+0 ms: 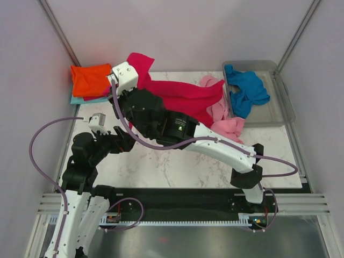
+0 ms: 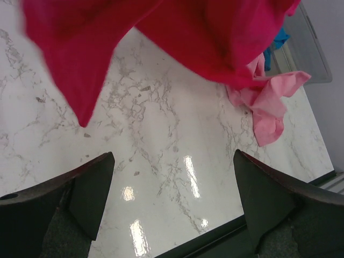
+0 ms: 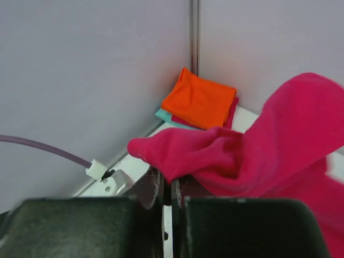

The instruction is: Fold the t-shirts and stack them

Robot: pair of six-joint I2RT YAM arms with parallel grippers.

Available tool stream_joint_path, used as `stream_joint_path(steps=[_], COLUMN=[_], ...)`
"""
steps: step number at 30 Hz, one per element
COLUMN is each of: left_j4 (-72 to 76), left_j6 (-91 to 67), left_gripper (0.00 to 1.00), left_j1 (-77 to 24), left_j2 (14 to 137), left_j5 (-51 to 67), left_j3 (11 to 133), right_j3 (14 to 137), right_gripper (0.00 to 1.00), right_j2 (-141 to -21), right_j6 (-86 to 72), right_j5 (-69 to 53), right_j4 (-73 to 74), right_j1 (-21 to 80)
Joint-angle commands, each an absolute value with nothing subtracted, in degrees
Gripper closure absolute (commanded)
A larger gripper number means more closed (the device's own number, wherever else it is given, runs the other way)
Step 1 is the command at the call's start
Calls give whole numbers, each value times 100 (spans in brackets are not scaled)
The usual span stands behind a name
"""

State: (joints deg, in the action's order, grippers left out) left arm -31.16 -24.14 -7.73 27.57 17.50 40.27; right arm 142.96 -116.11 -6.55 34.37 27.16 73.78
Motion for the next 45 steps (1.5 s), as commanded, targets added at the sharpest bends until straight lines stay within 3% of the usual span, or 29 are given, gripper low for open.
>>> stream_joint_path(steps=[1,5,6,7,8,9,16,21,29,39,41,42,45], left_j4=[-3041,-3032,-3050,-3041,-3041,-3041,-3050,-3041,-3050,-3059,-3059,-3067,-3059], left_j6=[-2373,-2382,-2373,-2373,-2373,-2373,-2382,-2382,-2391,-2364,-2364,-2373,-2373], left_gripper=[0,0,0,0,0,0,0,0,0,0,0,1,0], left_j1=[-738,-738,-738,-738,-738,-738,-738,-738,-738,-738,-738,-738,-738], left_j2=[2698,2654,2663,2672,2681,2681,2795,2865,3032,3094,3102,3111,3164], left_j5=[1644,1617,1617,1626,1626,1626,1661,1679,1705,1670,1679,1679,1679], left_j3=[4069,4061,4069,4069,4061,4069,4069,4069,4069,4061,4069,4069,4078], right_j3=[13747,13720,13554,13379,13151,12887,8902,7202,5951,5529,5441,5371,5195], right_gripper=[100,97,58,26,8,2,2,2,2,3,17,47,85], right_j2=[-11206,-11495,-11531,-11540,-11453,-11391,-9574,-8386,-8936,-10098,-10160,-10134,-9854], right_j6=[465,231,28,-235,-464,-970,-2924,-3567,-4579,-4369,-4184,-4088,-3877], right_j5=[3665,3533,3646,3578,3560,3638,4430,4860,4457,3315,2929,2866,2567], right_j4=[1248,1625,1991,2204,2371,2538,3348,4181,4738,3483,3236,3043,2647], right_j1=[7093,6962,6804,6690,6567,6348,5152,4782,4448,3842,3762,3727,3691])
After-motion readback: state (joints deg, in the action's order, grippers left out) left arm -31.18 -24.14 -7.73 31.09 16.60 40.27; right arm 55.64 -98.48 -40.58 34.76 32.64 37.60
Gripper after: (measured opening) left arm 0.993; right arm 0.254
